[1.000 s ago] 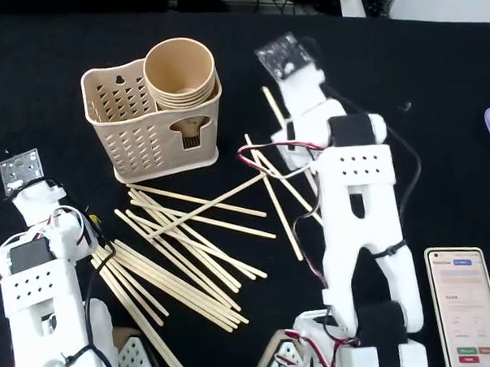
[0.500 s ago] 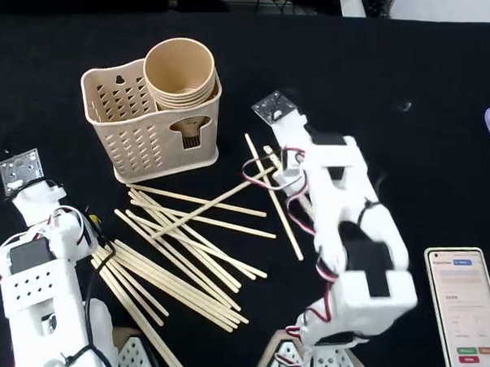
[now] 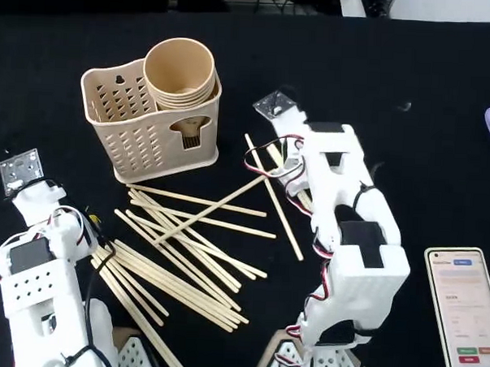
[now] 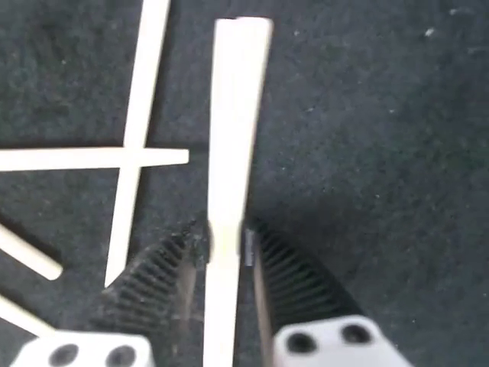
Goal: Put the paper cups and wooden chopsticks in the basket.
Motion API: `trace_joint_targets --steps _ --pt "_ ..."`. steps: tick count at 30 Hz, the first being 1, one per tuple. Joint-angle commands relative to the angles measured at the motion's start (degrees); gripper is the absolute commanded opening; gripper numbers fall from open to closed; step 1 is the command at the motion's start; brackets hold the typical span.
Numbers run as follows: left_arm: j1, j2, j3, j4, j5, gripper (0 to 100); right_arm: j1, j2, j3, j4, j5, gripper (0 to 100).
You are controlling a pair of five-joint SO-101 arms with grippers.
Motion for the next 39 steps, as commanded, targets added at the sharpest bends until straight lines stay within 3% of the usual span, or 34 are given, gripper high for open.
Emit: trace_joint_targets --steps 1,9,13,18,22,30,39 --pt "-0.5 -0.6 -0.8 -0.3 0.5 22 1.9 -1.1 -2.3 4.1 0.6 1.1" --pt "-0.5 -0.6 -1.0 -0.3 0.5 22 4.6 -24.7 -5.0 13.6 0.3 1.0" --pt "-0.5 -0.6 -0.5 -1.5 0.5 22 1.0 -34.5 -6.2 16.7 0.0 1.0" --pt "-0.5 -0.6 -0.4 -1.7 0.6 22 -4.1 -45.6 -15.2 19.4 -6.7 1.0" --pt "-0.5 -0.6 -0.4 -1.8 0.6 22 -13.6 -49.5 -26.2 18.9 -11.9 1.0" --pt "-0.5 -0.6 -0.4 -1.8 0.6 22 -32.8 -42.2 -41.8 4.0 -22.5 1.0" --pt "-0.5 -0.6 0.2 -2.5 0.6 22 -40.9 -24.8 -45.0 -21.8 -28.0 1.1"
